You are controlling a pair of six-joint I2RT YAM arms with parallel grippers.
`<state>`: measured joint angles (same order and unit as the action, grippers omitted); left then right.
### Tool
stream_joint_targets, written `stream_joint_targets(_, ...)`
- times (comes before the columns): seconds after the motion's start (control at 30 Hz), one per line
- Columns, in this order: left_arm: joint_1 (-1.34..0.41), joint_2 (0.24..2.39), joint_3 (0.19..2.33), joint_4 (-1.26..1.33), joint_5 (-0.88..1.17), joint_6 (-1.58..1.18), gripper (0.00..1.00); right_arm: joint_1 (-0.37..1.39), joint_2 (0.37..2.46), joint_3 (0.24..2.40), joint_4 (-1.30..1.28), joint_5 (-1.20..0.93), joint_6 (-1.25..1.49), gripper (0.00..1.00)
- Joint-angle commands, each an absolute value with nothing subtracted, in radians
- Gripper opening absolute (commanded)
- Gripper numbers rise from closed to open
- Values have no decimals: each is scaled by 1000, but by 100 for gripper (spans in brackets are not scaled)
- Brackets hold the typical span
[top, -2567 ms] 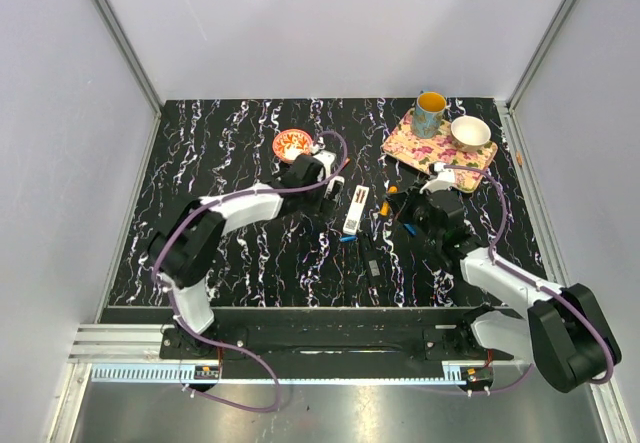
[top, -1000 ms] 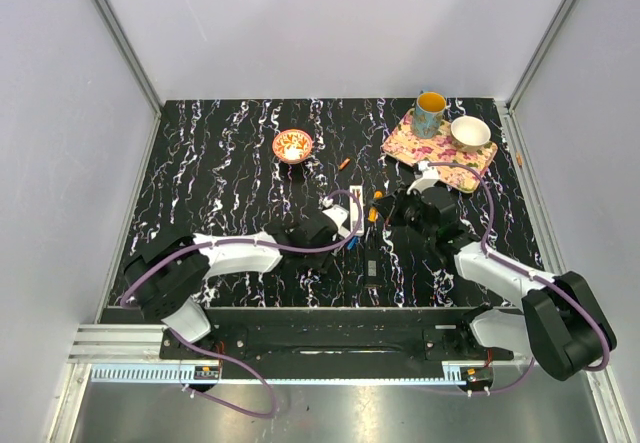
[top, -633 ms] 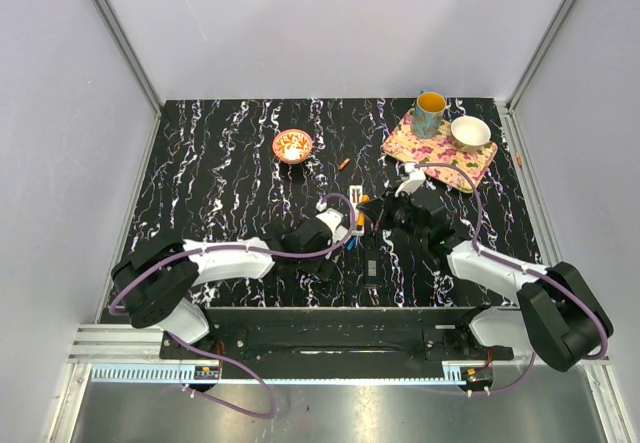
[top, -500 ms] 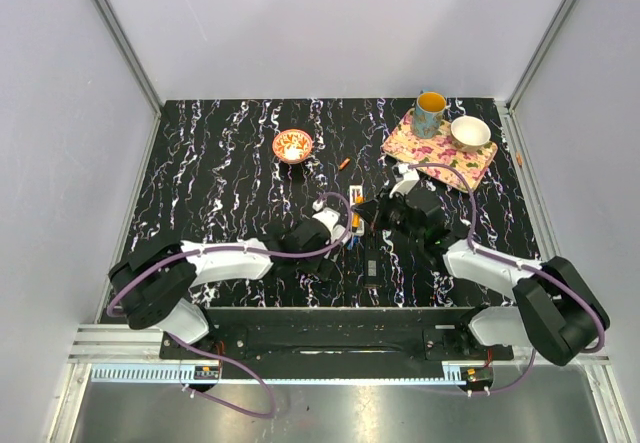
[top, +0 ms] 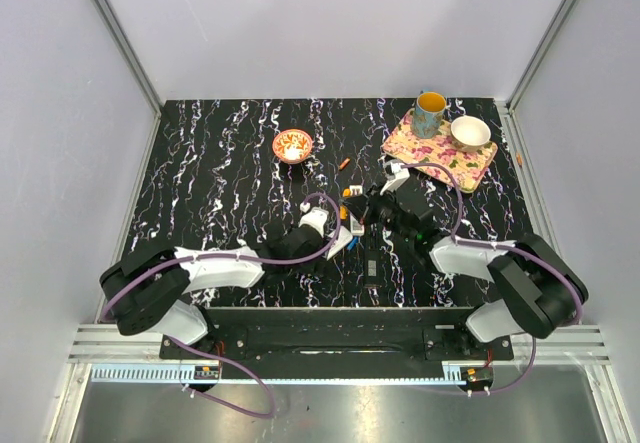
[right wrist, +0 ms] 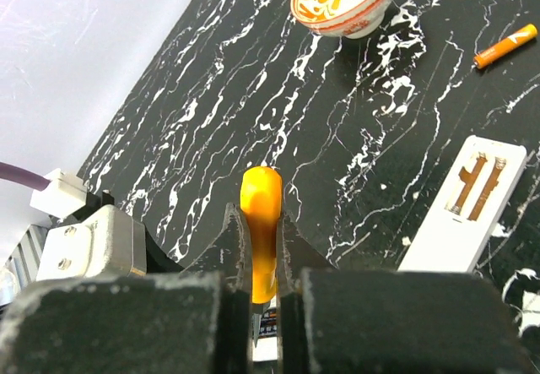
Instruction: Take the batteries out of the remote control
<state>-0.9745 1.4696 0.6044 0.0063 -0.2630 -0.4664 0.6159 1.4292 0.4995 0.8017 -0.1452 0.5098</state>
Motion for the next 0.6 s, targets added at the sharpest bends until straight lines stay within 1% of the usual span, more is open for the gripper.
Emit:
stream_joint_targets(0.0, -977, 1503, 522, -20, -261, -529, 58, 635, 1476, 503, 989, -161, 520, 0)
stream_joint_targets(0.07, -977, 1503, 509, -5, -262, -520, 54, 641, 1503, 505, 1018, -161, 519, 0)
stream_joint_targets(0.27, -977, 1503, 492, 67, -238, -491, 49, 667, 1566, 499, 1094, -129, 514, 0)
stream_joint_targets(0.37, -977, 1506, 495, 71, -233, -488, 42, 687, 1578, 494, 1098, -69, 499, 0)
stream_joint_targets(0.4, -977, 1508, 495, 71, -235, -491, 36, 692, 1578, 495, 1094, -48, 497, 0)
stream_joint_targets(0.57, -977, 1517, 506, 87, -232, -495, 21, 719, 1569, 502, 1057, 87, 454, 0)
